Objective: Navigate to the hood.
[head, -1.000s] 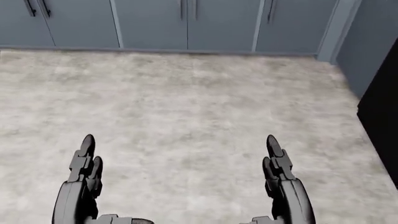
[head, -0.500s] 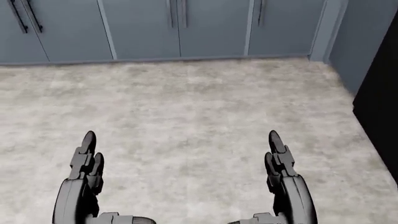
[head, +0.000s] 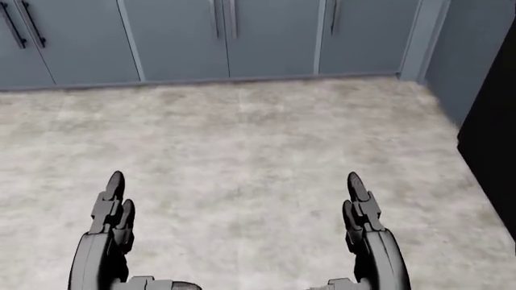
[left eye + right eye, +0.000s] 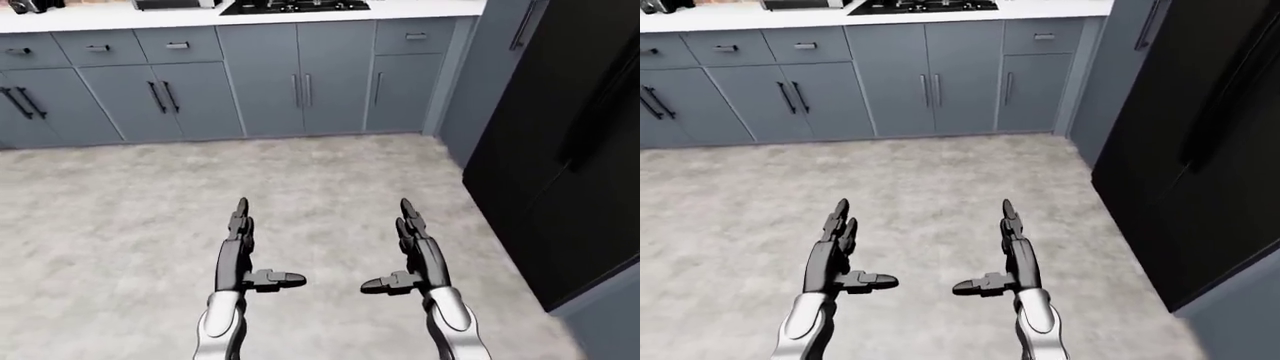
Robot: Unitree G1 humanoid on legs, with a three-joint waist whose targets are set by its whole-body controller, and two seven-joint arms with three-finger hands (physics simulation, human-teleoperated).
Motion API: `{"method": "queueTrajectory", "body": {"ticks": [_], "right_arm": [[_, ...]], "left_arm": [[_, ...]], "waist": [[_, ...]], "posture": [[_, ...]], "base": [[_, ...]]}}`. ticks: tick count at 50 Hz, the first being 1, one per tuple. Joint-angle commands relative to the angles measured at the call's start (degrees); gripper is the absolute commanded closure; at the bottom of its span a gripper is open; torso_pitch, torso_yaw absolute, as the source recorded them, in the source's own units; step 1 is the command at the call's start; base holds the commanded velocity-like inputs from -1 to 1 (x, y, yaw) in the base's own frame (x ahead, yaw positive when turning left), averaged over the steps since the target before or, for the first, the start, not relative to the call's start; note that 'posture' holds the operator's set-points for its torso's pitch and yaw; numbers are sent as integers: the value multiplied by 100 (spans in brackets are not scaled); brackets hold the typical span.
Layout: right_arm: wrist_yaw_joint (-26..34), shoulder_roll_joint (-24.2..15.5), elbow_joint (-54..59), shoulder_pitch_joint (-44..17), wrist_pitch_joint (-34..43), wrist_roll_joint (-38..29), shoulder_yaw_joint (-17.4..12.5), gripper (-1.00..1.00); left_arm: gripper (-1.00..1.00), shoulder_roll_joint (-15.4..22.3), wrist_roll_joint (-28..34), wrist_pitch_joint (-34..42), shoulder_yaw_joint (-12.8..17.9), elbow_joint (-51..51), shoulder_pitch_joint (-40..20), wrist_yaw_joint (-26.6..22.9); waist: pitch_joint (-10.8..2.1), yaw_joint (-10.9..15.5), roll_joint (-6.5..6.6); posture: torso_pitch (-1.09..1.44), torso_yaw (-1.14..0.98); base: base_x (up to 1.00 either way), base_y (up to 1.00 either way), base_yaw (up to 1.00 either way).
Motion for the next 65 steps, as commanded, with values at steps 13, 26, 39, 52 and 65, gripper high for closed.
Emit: {"method": "queueTrajectory", "body": {"ticks": [13,26,39,52,65], "right_arm": [[-19,-14,-241,-76,-120,28,14,-100],[12,-17,-215,-73,-161,1,33,-100],[21,-18,-190,-81,-169,-1,24,-100],[-10,-13,-199,-93,-123,21,9,-100],[17,-17,-228,-71,-135,2,34,-100]], "left_arm": [[-100,1,-8,-141,19,-185,-78,11],[-100,1,-8,-141,19,-185,-78,11],[-100,1,-8,-141,19,-185,-78,11],[-100,1,-8,-141,19,-185,-78,11],[-100,1,-8,-141,19,-185,-78,11]], "waist": [[-77,29,-633],[-331,-60,221],[-132,106,-763],[-177,-53,-59],[-160,106,-295]], "posture": [[0,0],[0,0],[0,0],[0,0],[0,0]], "base": [[23,10,0],[22,18,0],[18,23,0],[16,31,0],[15,27,0]]}}
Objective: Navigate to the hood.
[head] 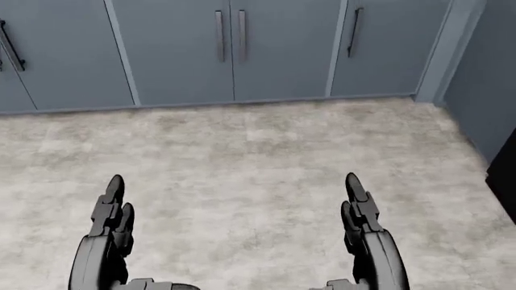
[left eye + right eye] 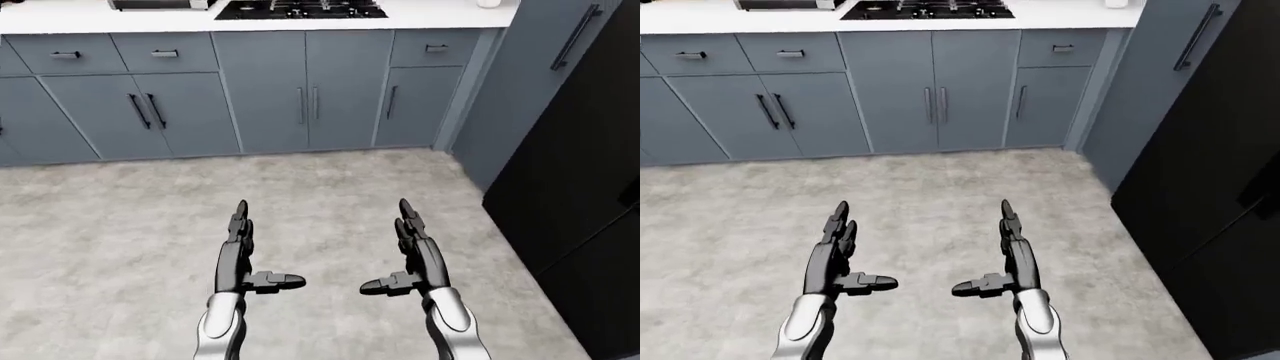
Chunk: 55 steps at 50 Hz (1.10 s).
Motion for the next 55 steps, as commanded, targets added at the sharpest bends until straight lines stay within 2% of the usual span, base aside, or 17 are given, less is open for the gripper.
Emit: {"method": "queueTrajectory", "body": {"ticks": [1,9,10,13,19,23,33,35,37,38,41,46,48,50,51,52,55], "right_arm": [[1,-16,-181,-100,-172,6,-2,-100],[10,-15,-181,-96,-166,8,-1,-100],[10,-14,-178,-96,-163,6,-1,-100],[5,-17,-120,-113,-200,10,-16,-100],[-10,-11,-159,-98,-173,11,-14,-100],[-16,-14,-104,-122,-202,16,-25,-100],[-20,-15,-199,-89,-156,1,-3,-100],[-14,-18,-161,-100,-182,0,-7,-100],[-8,-17,-179,-96,-165,0,-3,-100],[-8,-13,-224,-80,-139,-1,3,-100],[-6,-13,-217,-74,-158,-6,4,-100],[1,-16,-166,-91,-191,-7,-1,-100],[2,-15,-175,-90,-182,-10,2,-100],[0,-14,-177,-84,-187,-10,0,-100],[-1,-12,-176,-84,-184,-12,2,-100],[-1,-12,-170,-89,-185,-8,0,-100],[-9,-9,-184,-88,-171,-5,-4,-100]], "left_arm": [[-100,1,-9,-170,5,-234,-102,-2],[-100,1,-9,-170,5,-234,-102,-2],[-100,1,-9,-170,5,-234,-102,-2],[-100,1,-9,-170,5,-234,-102,-2],[-100,1,-9,-170,5,-234,-102,-2],[-100,1,-9,-170,5,-234,-102,-2],[-100,1,-9,-170,5,-234,-102,-2],[-100,1,-9,-170,5,-234,-102,-2],[-100,1,-9,-170,5,-234,-102,-2],[-100,1,-9,-170,5,-234,-102,-2],[-100,1,-9,-170,5,-234,-102,-2],[-100,1,-9,-170,5,-234,-102,-2],[-100,1,-9,-170,5,-234,-102,-2],[-100,1,-9,-170,5,-234,-102,-2],[-100,1,-9,-170,5,-234,-102,-2],[-100,1,-9,-170,5,-234,-102,-2],[-100,1,-9,-170,5,-234,-102,-2]], "waist": [[-78,6,41],[-71,62,-357],[-91,40,-155],[-2,-45,-325],[29,-119,-100],[-76,-134,401],[16,-10,-36],[4,-4,-226],[-108,-30,-581],[-42,-91,-292],[-64,-118,-362],[-5,-125,-114],[11,-144,81],[-79,-148,427],[-152,-170,421],[-60,-73,277],[-24,-51,204]], "posture": [[0,0],[0,0],[0,0],[0,0],[0,0],[0,0],[0,0],[0,0],[0,0],[0,0],[0,0],[0,0],[0,0],[0,0],[0,0],[0,0],[0,0]], "base": [[14,10,0],[14,5,0],[15,2,0],[15,2,0],[15,1,0],[15,4,0],[15,10,0],[14,11,0],[15,10,0],[15,11,0],[15,11,0],[15,12,0],[14,12,0],[15,16,0],[15,20,0],[16,20,0],[15,20,0]]}}
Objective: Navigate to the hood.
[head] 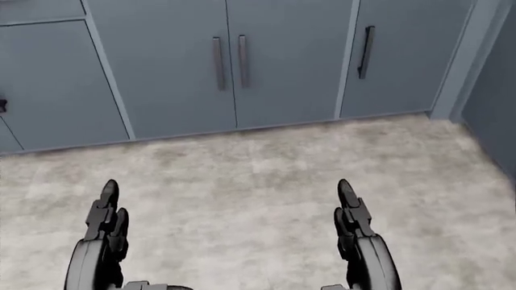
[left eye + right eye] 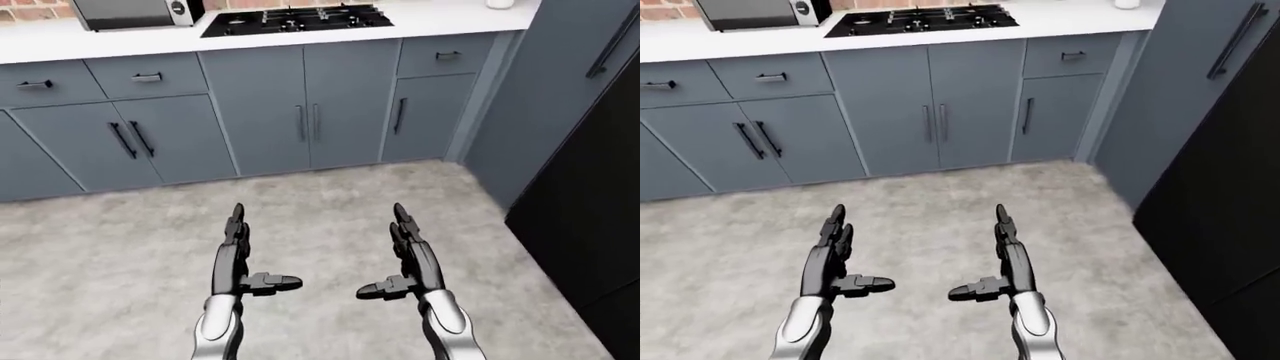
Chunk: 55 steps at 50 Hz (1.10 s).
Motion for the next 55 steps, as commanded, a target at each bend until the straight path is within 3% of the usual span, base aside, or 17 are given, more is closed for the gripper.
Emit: {"method": "queueTrajectory", "body": {"ticks": [1,5,8,10,16,19,21,30,35,36,40,44,46,48,49,51,55], "right_arm": [[-48,-46,-305,-122,-178,18,-107,-100],[-54,-46,-287,-133,-178,31,-117,-100],[-62,-46,-313,-126,-156,38,-121,-100],[-67,-45,-327,-131,-131,41,-122,-100],[-59,-51,-318,-118,-164,12,-103,-100],[-55,-52,-286,-123,-188,5,-100,-100],[-51,-52,-286,-124,-185,4,-98,-100],[-41,-50,-321,-108,-161,-12,-89,-100],[-42,-49,-292,-116,-184,-11,-95,-100],[-44,-48,-275,-123,-191,-7,-99,-100],[-52,-47,-255,-137,-191,-2,-107,-100],[-53,-51,-222,-150,-209,11,-120,-100],[-60,-48,-249,-137,-193,11,-117,-100],[-61,-49,-254,-137,-186,10,-115,-100],[-58,-51,-229,-147,-200,12,-117,-100],[-55,-54,-200,-158,-219,11,-118,-100],[-45,-54,-247,-137,-203,3,-104,-100]], "left_arm": [[-100,-21,-12,-194,-82,-288,-144,-34],[-100,-21,-12,-194,-82,-288,-144,-34],[-100,-21,-12,-194,-82,-288,-144,-34],[-100,-21,-12,-194,-82,-288,-144,-34],[-100,-21,-12,-194,-82,-288,-144,-34],[-100,-21,-12,-194,-82,-288,-144,-34],[-100,-21,-12,-194,-82,-288,-144,-34],[-100,-21,-12,-194,-82,-288,-144,-34],[-100,-21,-12,-194,-82,-288,-144,-34],[-100,-21,-12,-194,-82,-288,-144,-34],[-100,-21,-12,-194,-82,-288,-144,-34],[-100,-21,-12,-194,-82,-288,-144,-34],[-100,-21,-12,-194,-82,-288,-144,-34],[-100,-21,-12,-194,-82,-288,-144,-34],[-100,-21,-12,-194,-82,-288,-144,-34],[-100,-21,-12,-194,-82,-288,-144,-34],[-100,-21,-12,-194,-82,-288,-144,-34]], "waist": [[-97,-34,-38],[-44,-2,-290],[-119,6,-674],[-92,-67,-504],[-80,-109,-406],[-42,-137,-136],[-158,-133,249],[-49,-4,-215],[-79,3,-716],[-101,-67,-458],[-141,-92,-561],[-54,-125,-304],[-62,-147,-65],[-208,-103,383],[-145,-66,63],[-95,-15,116],[-97,12,-102]], "posture": [[0,0],[0,0],[0,0],[0,0],[0,0],[0,0],[0,0],[0,0],[0,0],[0,0],[0,0],[0,0],[0,0],[0,0],[0,0],[0,0],[0,0]], "base": [[15,20,0],[15,20,0],[14,20,0],[15,20,0],[15,21,0],[14,21,0],[15,21,0],[15,23,0],[15,23,0],[15,23,0],[15,23,0],[15,24,0],[15,23,0],[14,24,0],[14,24,0],[14,24,0],[14,24,0]]}}
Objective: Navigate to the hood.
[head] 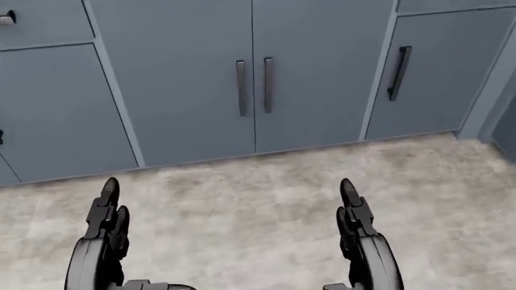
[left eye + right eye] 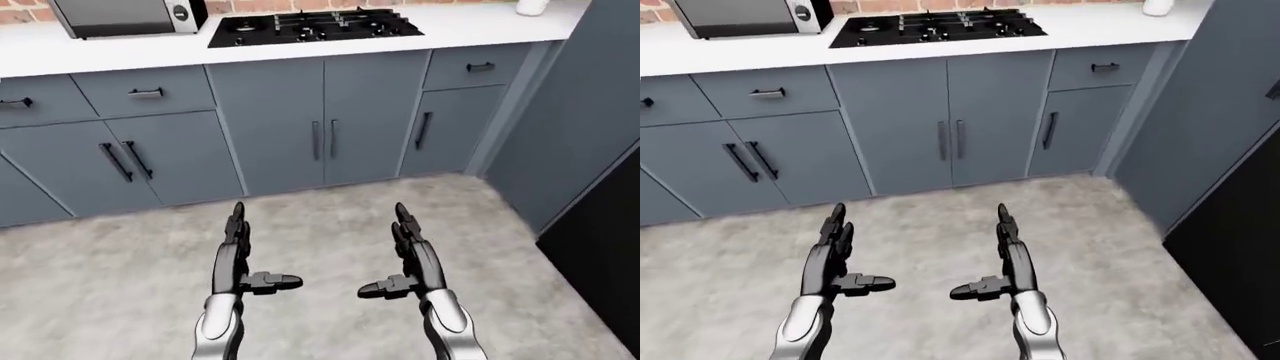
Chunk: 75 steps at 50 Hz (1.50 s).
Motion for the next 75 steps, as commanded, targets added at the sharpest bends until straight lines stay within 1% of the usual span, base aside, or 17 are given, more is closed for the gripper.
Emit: {"method": "queueTrajectory", "body": {"ticks": [1,8,10,16,19,21,22,30,36,44,49,58,62,63,65,71,75], "right_arm": [[-32,-31,-287,-101,-202,16,-59,-100],[-16,-32,-288,-103,-195,23,-60,-100],[-14,-32,-283,-105,-196,23,-60,-100],[-19,-31,-263,-118,-199,22,-66,-100],[-29,-24,-319,-103,-154,17,-57,-100],[-30,-26,-296,-111,-174,22,-65,-100],[-31,-26,-286,-113,-180,25,-67,-100],[-51,-21,-330,-100,-141,43,-73,-100],[-35,-29,-323,-95,-161,31,-59,-100],[-17,-32,-270,-107,-216,32,-63,-100],[-12,-31,-261,-113,-225,35,-64,-100],[-27,-23,-317,-105,-174,38,-63,-100],[-38,-22,-324,-105,-154,44,-67,-100],[-40,-21,-333,-103,-144,46,-67,-100],[-47,-22,-325,-106,-144,48,-70,-100],[-40,-27,-315,-108,-153,50,-66,-100],[-32,-27,-340,-92,-150,42,-56,-100]], "left_arm": [[-100,-17,-13,-194,-66,-256,-125,-39],[-100,-17,-13,-194,-66,-256,-125,-39],[-100,-17,-13,-194,-66,-256,-125,-39],[-100,-17,-13,-194,-66,-256,-125,-39],[-100,-17,-13,-194,-66,-256,-125,-39],[-100,-17,-13,-194,-66,-256,-125,-39],[-100,-17,-13,-194,-66,-256,-125,-39],[-100,-17,-13,-194,-66,-256,-125,-39],[-100,-17,-13,-194,-66,-256,-125,-39],[-100,-17,-13,-194,-66,-256,-125,-39],[-100,-17,-13,-194,-66,-256,-125,-39],[-100,-17,-13,-194,-66,-256,-125,-39],[-100,-17,-13,-194,-66,-256,-125,-39],[-100,-17,-13,-194,-66,-256,-125,-39],[-100,-17,-13,-194,-66,-256,-125,-39],[-100,-17,-13,-194,-66,-256,-125,-39],[-100,-17,-13,-194,-66,-256,-125,-39]], "waist": [[-68,-19,-15],[-140,-10,-500],[-106,-51,-287],[-71,-96,-218],[-12,-124,4],[-92,-131,315],[-143,-106,302],[-56,-4,27],[-186,29,-516],[-40,-96,-146],[-154,-159,368],[-52,-4,-46],[-162,1,-580],[-133,-47,-339],[-75,-76,-412],[-29,-107,-111],[-118,-126,430]], "posture": [[0,0],[0,0],[0,0],[0,0],[0,0],[0,0],[0,0],[0,0],[0,0],[0,0],[0,0],[0,0],[0,0],[0,0],[0,0],[0,0],[0,0]], "base": [[15,23,0],[15,11,0],[14,2,0],[15,0,0],[15,0,0],[14,0,0],[16,0,0],[15,0,0],[15,0,0],[15,0,0],[15,0,0],[14,0,0],[14,0,0],[15,0,0],[13,0,0],[14,0,0],[14,0,0]]}}
